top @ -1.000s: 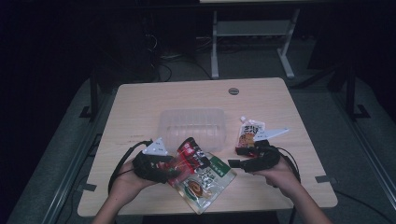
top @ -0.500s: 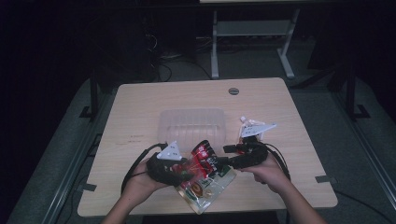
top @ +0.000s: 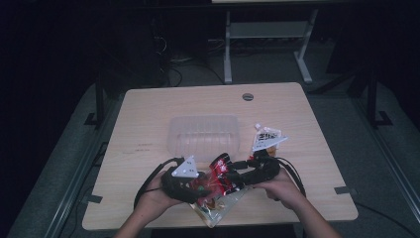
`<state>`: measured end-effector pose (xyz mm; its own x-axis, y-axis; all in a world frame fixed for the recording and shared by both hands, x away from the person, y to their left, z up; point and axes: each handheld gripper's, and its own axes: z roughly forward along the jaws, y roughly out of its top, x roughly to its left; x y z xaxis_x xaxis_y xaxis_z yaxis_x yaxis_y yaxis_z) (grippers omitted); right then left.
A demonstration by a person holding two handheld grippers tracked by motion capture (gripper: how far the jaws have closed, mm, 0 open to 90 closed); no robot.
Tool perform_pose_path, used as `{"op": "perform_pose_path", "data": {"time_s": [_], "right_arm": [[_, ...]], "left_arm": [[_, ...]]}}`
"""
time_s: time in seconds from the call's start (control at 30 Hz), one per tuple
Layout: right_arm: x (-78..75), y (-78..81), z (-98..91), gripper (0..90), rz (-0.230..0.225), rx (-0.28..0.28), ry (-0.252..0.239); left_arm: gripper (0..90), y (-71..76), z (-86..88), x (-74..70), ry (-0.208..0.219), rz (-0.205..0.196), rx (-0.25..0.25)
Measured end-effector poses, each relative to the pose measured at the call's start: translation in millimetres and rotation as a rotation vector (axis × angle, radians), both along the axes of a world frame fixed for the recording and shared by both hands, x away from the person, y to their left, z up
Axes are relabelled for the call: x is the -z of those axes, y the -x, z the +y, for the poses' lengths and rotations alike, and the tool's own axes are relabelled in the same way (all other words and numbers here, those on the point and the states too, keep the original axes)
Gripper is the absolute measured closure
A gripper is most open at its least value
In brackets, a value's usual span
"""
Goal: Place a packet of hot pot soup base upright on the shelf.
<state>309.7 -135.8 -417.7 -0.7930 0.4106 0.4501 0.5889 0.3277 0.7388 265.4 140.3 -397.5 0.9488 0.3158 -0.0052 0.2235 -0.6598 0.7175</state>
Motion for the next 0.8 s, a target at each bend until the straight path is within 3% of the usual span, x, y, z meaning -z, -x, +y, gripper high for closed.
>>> {"op": "perform_pose_path", "data": {"time_s": [0.2, 0.33, 0.8], "right_arm": [[3.2, 0.7, 3.2, 38.2, 0.047, -0.028, -0.024], [4.7, 0.9, 4.6, 43.8, 0.062, -0.051, -0.032], [4.9, 0.9, 4.8, 75.7, 0.069, -0.098, -0.055]], "left_arm": [[41.5, 1.1, -2.5, 0.6, -0.02, -0.02, 0.022], [41.5, 0.3, -2.9, 2.0, -0.025, -0.011, 0.021], [41.9, -1.9, -4.0, 4.7, -0.033, -0.006, 0.024]]}}
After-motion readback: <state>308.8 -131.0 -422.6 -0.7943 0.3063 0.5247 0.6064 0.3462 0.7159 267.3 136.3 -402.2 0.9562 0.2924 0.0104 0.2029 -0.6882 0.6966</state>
